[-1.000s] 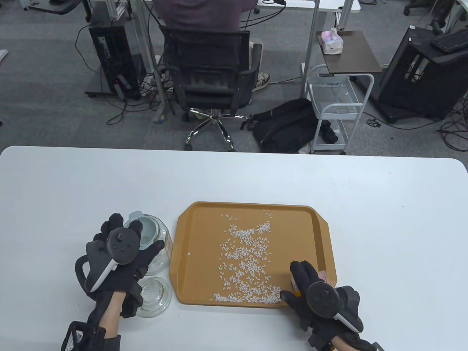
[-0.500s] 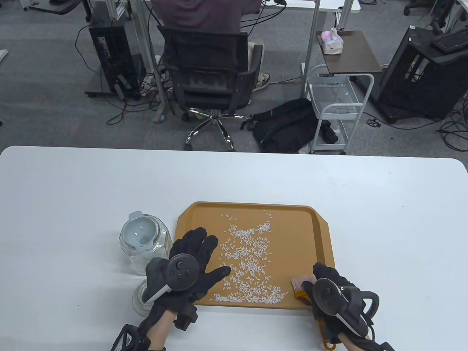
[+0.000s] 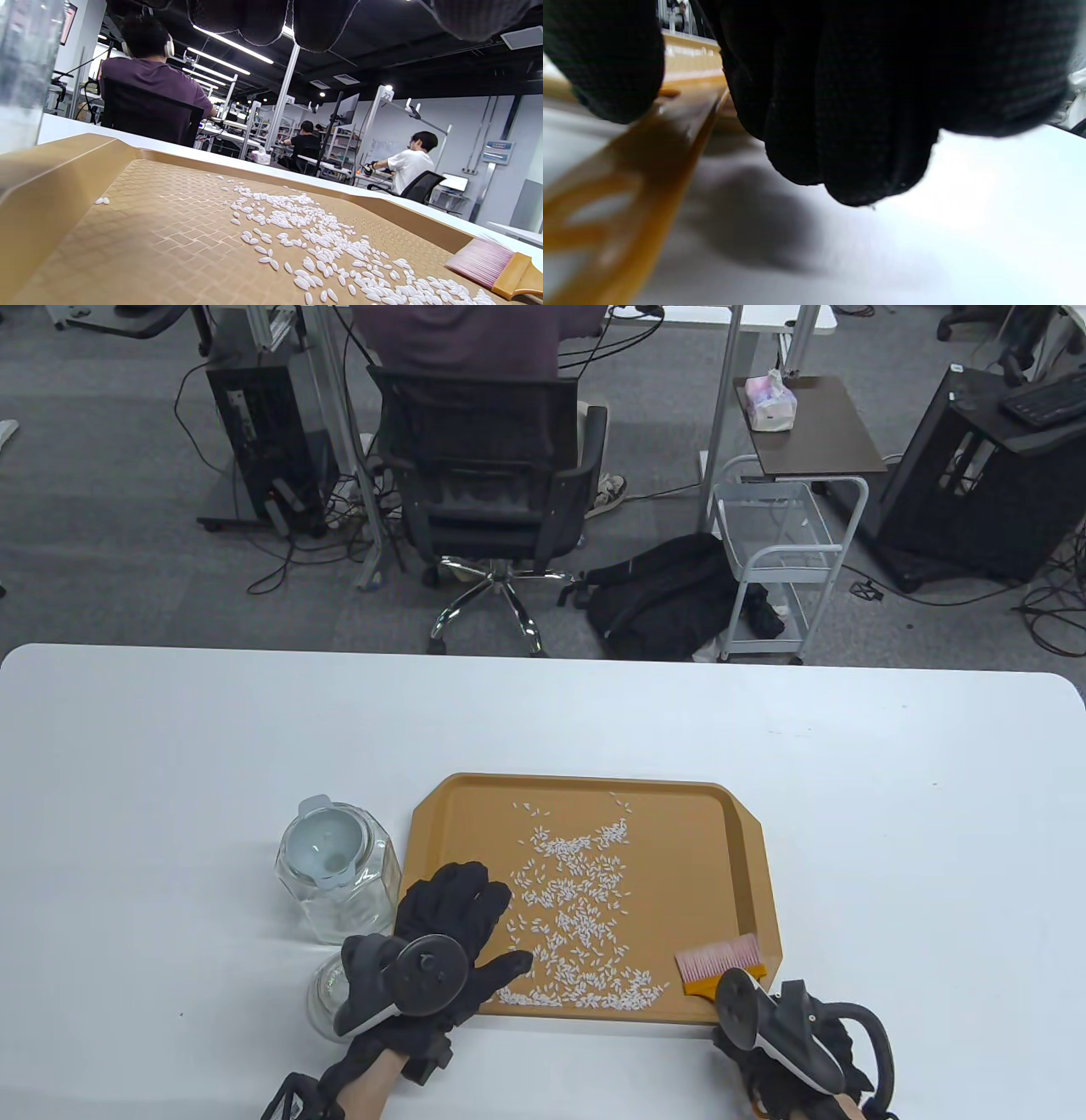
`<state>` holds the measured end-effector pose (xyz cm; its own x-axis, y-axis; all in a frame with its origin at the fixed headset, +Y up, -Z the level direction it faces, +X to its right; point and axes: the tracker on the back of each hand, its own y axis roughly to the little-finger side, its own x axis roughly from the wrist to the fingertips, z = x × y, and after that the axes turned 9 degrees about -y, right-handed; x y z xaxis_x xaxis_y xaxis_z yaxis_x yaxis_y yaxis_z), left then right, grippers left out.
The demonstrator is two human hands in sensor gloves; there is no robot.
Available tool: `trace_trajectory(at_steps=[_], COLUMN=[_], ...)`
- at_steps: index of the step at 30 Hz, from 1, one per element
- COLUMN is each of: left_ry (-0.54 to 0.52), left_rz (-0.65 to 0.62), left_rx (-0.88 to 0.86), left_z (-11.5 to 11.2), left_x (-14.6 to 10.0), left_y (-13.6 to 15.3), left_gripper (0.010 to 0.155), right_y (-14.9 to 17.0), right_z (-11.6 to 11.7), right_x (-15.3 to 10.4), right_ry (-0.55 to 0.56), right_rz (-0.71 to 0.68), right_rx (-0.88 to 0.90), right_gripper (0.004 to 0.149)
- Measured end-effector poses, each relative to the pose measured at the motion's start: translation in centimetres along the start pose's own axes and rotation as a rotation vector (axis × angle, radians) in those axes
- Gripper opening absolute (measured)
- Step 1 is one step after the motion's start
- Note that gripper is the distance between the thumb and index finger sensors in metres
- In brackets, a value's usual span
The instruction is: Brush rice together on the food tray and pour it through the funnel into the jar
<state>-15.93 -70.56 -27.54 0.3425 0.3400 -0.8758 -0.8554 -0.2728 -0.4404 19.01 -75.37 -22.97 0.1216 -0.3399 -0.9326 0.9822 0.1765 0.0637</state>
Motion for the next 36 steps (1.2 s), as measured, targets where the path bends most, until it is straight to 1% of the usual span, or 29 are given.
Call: trace_trajectory(at_steps=[2, 4, 6, 13, 16, 19, 23, 28, 29, 33, 34, 36], left_ry=[-0.006, -0.004, 0.002, 0.037, 0.046, 0.057, 0.054, 0.052, 0.052, 0.037, 0.032, 0.025], left_rz=[0.009, 0.018, 0.024, 0.030, 0.033, 0.041, 0.054, 0.066, 0.066, 0.069, 0.071, 0.076], left_rx=[-0.010, -0.022, -0.026, -0.027, -0.032, -0.043, -0.057, -0.076, -0.078, -0.095, -0.099, -0.104], left_z=[0.1, 0.1, -0.1, -0.9, -1.0, -1.1, -1.1, -1.0, -1.0, -0.8, -0.7, -0.6], left_x=[-0.1, -0.1, -0.2, -0.2, -0.2, -0.2, -0.2, -0.3, -0.3, -0.4, -0.4, -0.4], left_y=[0.3, 0.5, 0.6, 0.6, 0.6, 0.7, 1.0, 1.2, 1.2, 1.4, 1.5, 1.6], left_gripper=[0.079, 0.079, 0.079, 0.078, 0.078, 0.078, 0.077, 0.077, 0.076, 0.076, 0.076, 0.075], right_y=[-0.2, -0.1, 0.1, 0.7, 0.7, 0.5, 0.0, -0.1, -0.1, 0.2, 0.3, 0.2], right_z=[0.6, 0.6, 0.7, 1.1, 0.9, 0.6, 0.0, -1.2, -1.4, -2.5, -2.8, -3.5], right_x=[0.1, 0.0, 0.0, -0.1, -0.2, -0.5, -0.8, -1.0, -0.9, 0.0, 0.2, 0.5], right_ry=[-0.036, -0.009, -0.022, 0.010, 0.047, 0.061, 0.094, 0.154, 0.155, 0.085, 0.092, 0.120], right_rz=[-0.016, -0.018, -0.020, -0.063, -0.106, -0.158, -0.219, -0.265, -0.273, -0.301, -0.299, -0.294], right_rx=[0.007, -0.002, 0.009, 0.075, 0.103, 0.128, 0.150, 0.241, 0.263, 0.513, 0.540, 0.540], right_gripper=[0.066, 0.063, 0.062, 0.054, 0.050, 0.044, 0.042, 0.043, 0.044, 0.046, 0.047, 0.047])
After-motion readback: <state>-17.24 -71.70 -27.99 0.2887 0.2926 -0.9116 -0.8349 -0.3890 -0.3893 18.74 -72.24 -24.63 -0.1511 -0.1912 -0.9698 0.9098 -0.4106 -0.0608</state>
